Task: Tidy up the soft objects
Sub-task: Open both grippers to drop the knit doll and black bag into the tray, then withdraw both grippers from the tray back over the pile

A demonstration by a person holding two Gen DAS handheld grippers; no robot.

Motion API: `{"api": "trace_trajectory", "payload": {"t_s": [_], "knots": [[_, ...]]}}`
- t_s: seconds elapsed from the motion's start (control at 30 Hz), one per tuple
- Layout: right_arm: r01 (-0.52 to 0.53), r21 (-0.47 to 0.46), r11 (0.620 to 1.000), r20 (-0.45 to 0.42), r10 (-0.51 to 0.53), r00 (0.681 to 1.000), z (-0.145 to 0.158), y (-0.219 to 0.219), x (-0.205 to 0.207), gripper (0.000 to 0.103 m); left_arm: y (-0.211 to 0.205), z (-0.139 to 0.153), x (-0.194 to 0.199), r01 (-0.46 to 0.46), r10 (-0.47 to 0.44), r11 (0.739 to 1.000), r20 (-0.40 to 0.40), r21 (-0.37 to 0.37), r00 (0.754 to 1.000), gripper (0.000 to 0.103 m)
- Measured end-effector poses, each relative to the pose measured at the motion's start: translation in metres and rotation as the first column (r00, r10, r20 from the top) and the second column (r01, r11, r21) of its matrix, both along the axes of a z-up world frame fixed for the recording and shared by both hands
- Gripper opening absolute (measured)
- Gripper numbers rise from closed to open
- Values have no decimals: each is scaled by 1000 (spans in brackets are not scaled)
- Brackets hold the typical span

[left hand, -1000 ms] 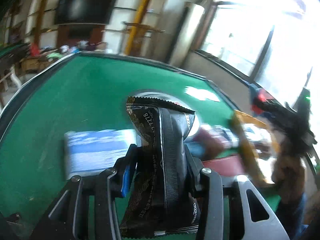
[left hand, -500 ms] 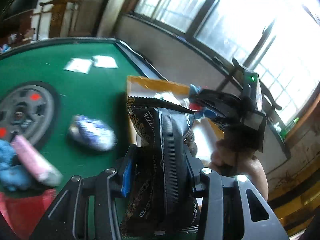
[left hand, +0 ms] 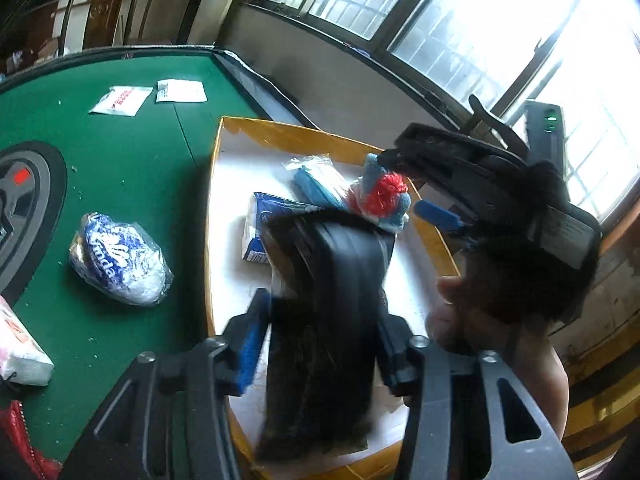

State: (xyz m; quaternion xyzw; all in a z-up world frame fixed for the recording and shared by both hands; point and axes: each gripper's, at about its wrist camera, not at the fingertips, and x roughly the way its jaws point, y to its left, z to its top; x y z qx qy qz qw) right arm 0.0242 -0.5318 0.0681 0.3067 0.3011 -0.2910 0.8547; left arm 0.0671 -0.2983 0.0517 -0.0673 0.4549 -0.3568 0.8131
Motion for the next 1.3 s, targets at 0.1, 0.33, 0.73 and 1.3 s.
{"api": "trace_trajectory", "payload": {"t_s": [0.1, 0.33, 0.73, 1.3], "knots": [[36, -87, 996, 25, -34, 999, 17, 8, -7, 68, 1, -3, 2, -10, 9, 999, -18, -36, 1000, 60], [32, -370, 928, 205, 49, 977, 66, 63, -28, 93, 21, -2, 2, -41, 37, 994, -48, -98, 998, 61], [-143, -424, 894, 257, 271, 928, 59, 111, -17, 94, 84, 17, -14, -118, 118, 979, -11, -165, 993, 61], [-507, -238, 828, 260, 557, 789, 26, 135, 11, 94, 240, 42, -40, -379, 385, 923, 108, -68, 917, 61]]}}
